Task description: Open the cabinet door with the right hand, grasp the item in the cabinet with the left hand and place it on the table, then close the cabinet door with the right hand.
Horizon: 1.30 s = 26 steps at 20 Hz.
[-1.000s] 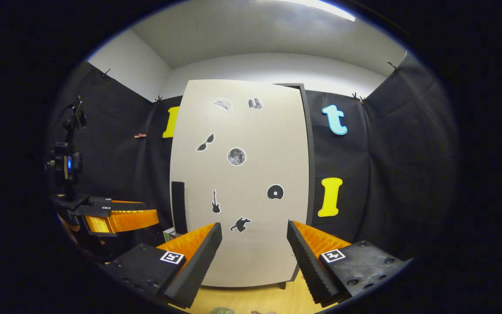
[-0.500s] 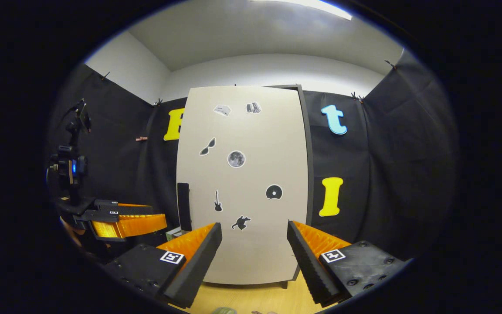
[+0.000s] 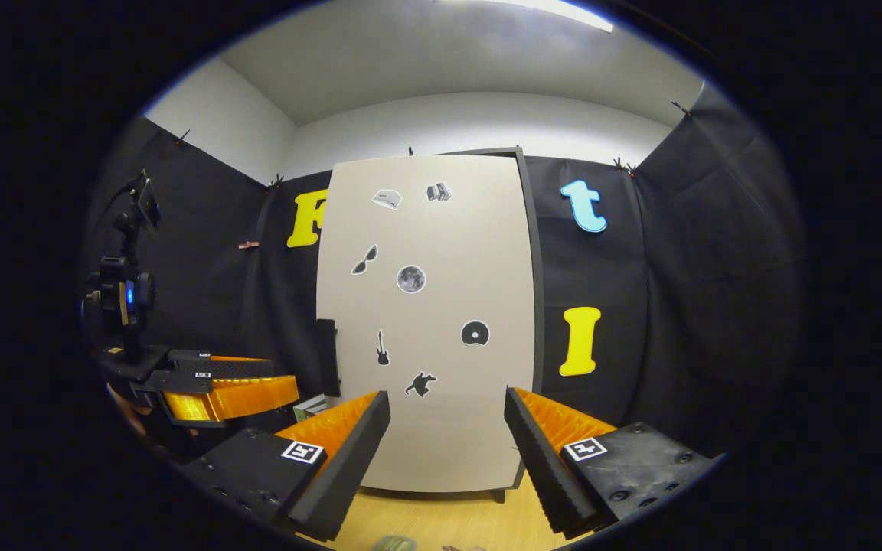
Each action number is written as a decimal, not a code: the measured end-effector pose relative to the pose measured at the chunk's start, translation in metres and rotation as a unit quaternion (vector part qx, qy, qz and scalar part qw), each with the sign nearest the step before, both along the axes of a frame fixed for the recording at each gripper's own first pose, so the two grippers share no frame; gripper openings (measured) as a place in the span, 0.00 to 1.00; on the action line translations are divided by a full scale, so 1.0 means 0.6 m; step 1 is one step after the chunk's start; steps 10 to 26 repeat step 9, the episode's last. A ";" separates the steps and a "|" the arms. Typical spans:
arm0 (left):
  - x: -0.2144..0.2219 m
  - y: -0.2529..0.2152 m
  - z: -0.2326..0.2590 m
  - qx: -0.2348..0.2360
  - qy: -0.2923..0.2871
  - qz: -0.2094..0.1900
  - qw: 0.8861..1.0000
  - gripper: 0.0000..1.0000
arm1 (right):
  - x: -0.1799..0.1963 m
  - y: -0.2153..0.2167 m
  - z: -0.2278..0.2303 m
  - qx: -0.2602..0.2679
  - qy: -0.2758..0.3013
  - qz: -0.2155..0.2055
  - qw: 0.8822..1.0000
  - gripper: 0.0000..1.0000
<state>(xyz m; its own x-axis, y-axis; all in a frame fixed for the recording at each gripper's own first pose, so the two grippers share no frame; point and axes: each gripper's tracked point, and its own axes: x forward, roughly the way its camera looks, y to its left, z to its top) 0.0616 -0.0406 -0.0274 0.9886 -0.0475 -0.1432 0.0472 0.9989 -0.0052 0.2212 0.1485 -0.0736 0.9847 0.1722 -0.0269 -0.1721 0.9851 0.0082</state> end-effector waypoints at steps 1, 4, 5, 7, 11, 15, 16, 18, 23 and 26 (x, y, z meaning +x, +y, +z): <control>-0.001 -0.002 0.000 -0.001 0.000 0.001 1.000 0.95 | 0.001 0.000 0.000 -0.001 0.001 0.001 1.000 0.98; -0.003 -0.006 0.000 0.000 -0.001 0.005 1.000 0.95 | 0.000 -0.001 0.002 -0.006 0.000 0.003 1.000 0.98; -0.004 -0.009 0.000 0.000 -0.001 0.006 1.000 0.95 | -0.001 -0.003 0.003 -0.006 0.000 0.001 1.000 0.98; -0.007 -0.012 -0.002 0.000 -0.001 0.007 1.000 0.95 | -0.002 -0.004 0.003 -0.006 0.001 -0.001 1.000 0.98; -0.010 -0.015 -0.004 0.000 0.000 0.009 1.000 0.95 | -0.001 -0.005 0.003 -0.004 0.004 -0.002 1.000 0.98; -0.010 -0.015 -0.004 0.000 0.000 0.009 1.000 0.95 | -0.001 -0.005 0.003 -0.004 0.004 -0.002 1.000 0.98; -0.010 -0.015 -0.004 0.000 0.000 0.009 1.000 0.95 | -0.001 -0.005 0.003 -0.004 0.004 -0.002 1.000 0.98; -0.010 -0.015 -0.004 0.000 0.000 0.009 1.000 0.95 | -0.001 -0.005 0.003 -0.004 0.004 -0.002 1.000 0.98; -0.010 -0.015 -0.004 0.000 0.000 0.009 1.000 0.95 | -0.001 -0.005 0.003 -0.004 0.004 -0.002 1.000 0.98; -0.010 -0.015 -0.004 0.000 0.000 0.009 1.000 0.95 | -0.001 -0.005 0.003 -0.004 0.004 -0.002 1.000 0.98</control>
